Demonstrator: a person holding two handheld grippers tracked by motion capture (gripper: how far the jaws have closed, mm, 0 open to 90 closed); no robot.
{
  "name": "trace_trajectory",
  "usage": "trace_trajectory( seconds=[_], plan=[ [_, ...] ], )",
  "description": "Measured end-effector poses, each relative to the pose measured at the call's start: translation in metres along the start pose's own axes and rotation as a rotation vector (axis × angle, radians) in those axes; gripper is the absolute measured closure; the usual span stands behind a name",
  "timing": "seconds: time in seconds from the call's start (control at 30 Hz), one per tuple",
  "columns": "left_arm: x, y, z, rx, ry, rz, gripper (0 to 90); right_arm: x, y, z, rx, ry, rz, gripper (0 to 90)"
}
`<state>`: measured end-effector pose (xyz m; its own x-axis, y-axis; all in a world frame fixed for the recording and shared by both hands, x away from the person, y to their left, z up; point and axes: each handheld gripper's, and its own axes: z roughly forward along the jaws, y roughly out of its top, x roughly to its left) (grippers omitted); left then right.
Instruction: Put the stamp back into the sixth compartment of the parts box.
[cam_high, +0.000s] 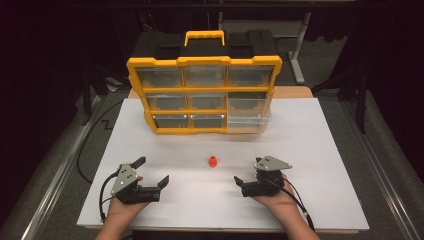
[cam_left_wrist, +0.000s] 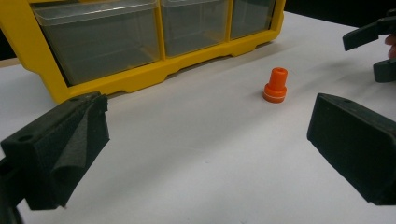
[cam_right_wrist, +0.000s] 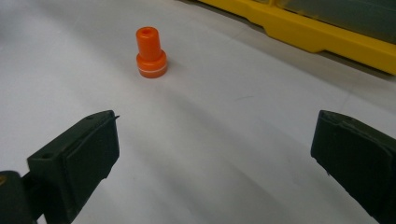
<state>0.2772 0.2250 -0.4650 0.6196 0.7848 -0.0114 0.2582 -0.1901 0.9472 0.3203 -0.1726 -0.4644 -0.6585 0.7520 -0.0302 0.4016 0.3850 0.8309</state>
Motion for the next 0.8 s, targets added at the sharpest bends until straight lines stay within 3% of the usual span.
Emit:
trace_trajectory(
  seconds=[0.27, 0.8],
  plan=[
    [0.000, 0.000, 0.000, -0.001, -0.008, 0.006, 0.5, 0.009, 0.012, 0.015, -0.001, 0.025, 0.007, 6.5],
    [0.000, 0.000, 0.000, -0.006, -0.013, 0.011, 0.5, 0.025, 0.032, 0.046, 0.004, 0.073, -0.019, 26.7]
  ],
)
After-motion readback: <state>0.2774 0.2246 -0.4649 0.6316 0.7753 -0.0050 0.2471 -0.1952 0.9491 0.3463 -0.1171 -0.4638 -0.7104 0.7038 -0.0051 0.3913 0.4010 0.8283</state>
